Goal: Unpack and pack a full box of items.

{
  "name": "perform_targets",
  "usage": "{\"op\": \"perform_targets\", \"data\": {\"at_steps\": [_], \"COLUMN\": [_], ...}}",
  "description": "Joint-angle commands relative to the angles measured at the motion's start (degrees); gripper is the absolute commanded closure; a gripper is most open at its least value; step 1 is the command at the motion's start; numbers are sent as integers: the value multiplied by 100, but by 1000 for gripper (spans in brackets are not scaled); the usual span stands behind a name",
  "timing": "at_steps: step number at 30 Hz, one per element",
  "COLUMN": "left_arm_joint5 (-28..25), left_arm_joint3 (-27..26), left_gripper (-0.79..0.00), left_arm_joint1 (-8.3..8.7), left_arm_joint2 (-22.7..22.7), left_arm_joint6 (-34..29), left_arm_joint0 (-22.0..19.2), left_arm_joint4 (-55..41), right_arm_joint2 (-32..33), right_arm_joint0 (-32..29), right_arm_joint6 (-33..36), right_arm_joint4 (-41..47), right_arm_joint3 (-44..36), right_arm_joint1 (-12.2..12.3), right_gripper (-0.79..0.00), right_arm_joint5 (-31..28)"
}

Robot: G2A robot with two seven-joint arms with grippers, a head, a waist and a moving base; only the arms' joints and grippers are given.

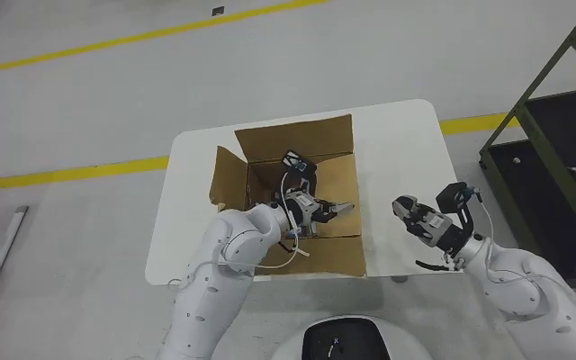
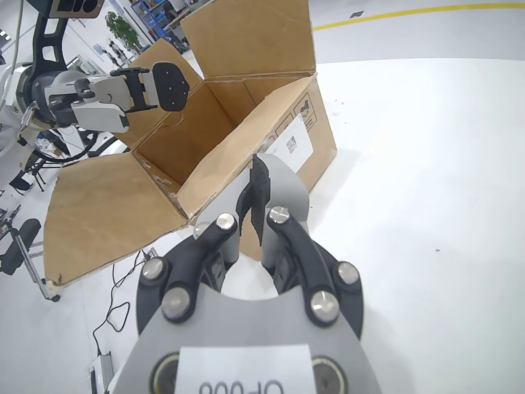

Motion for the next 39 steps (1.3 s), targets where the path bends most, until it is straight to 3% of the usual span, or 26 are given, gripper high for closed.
{"op": "perform_targets", "data": {"at_steps": [1,7,10,16,24,39], "left_arm_joint5": [-2,-2,378,1262,1804,1949], "left_arm_joint3": [-1,-1,161,729,1433,1763], "left_gripper": [-785,-785,-785,-785,-785,-785], "left_arm_joint1": [0,0,-26,-111,-185,-257], "left_arm_joint2": [0,0,-6,-28,-44,90], "left_arm_joint6": [1,1,170,166,135,32], "left_arm_joint0": [0,0,184,59,-60,-193], "left_arm_joint4": [34,34,-390,-1313,-2166,-2897], "right_arm_joint2": [-25,-133,-197,-358,-601,-1122], "right_arm_joint0": [-2,24,77,174,380,837], "right_arm_joint6": [24,30,22,26,85,254], "right_arm_joint4": [-48,-64,-77,-131,-169,-26], "right_arm_joint3": [-14,74,136,365,738,1200], "right_arm_joint1": [-1,-15,-24,-47,-83,-173], "right_gripper": [0,0,0,0,0,0], "right_arm_joint5": [15,37,49,87,76,-109]}}
